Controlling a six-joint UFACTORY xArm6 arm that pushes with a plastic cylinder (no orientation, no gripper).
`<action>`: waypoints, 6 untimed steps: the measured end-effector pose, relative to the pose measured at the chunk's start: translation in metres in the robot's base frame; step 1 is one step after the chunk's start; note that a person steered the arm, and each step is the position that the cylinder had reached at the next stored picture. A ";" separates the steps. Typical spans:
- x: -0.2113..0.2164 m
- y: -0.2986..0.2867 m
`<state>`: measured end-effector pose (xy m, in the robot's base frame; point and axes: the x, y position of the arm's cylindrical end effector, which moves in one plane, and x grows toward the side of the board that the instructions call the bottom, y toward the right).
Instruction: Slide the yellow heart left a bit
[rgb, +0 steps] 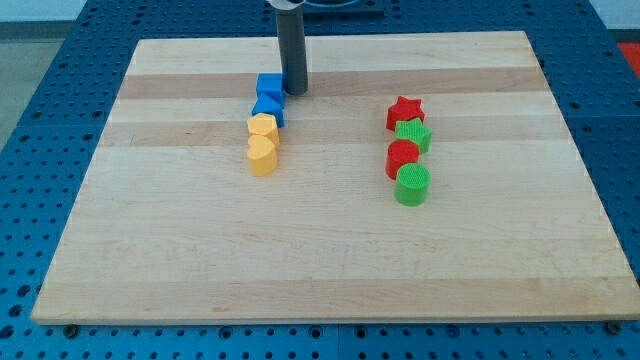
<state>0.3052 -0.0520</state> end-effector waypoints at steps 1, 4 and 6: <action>-0.001 -0.007; 0.122 0.028; 0.152 -0.024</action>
